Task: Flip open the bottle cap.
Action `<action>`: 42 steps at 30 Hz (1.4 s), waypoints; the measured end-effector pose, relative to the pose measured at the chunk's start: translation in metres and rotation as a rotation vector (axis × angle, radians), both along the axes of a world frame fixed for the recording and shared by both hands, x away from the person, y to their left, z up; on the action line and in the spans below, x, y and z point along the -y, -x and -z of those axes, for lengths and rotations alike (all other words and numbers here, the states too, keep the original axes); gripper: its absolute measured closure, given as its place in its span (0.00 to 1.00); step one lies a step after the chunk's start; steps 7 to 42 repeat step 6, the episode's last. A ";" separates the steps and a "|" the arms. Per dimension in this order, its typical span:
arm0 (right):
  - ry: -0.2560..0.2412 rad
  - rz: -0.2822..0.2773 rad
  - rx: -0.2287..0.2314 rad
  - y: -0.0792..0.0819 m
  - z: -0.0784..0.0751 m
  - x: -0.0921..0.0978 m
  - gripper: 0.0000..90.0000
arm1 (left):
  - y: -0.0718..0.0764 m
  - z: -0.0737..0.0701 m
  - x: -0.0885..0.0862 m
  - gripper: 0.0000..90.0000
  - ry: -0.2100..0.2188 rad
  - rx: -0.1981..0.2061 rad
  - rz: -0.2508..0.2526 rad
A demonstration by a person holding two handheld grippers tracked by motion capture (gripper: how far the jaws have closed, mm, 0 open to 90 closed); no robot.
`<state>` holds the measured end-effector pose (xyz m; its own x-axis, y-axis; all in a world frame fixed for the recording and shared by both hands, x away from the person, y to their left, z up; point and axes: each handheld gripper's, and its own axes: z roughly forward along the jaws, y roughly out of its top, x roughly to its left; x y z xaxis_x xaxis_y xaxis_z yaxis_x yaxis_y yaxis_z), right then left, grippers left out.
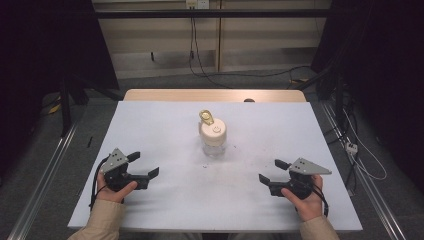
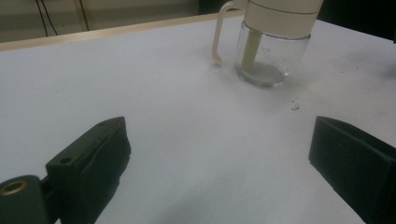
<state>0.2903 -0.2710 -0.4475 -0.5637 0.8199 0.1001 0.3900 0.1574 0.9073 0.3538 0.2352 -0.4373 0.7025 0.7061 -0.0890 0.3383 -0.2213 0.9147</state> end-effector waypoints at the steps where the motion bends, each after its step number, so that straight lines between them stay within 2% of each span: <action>1: 0.000 0.000 -0.001 0.000 0.000 0.000 0.19 | 0.000 0.000 -0.001 0.05 -0.002 0.000 -0.002; 42: -0.001 0.002 -0.003 -0.001 0.001 0.000 0.19 | -0.001 0.001 -0.002 0.05 0.003 -0.002 -0.008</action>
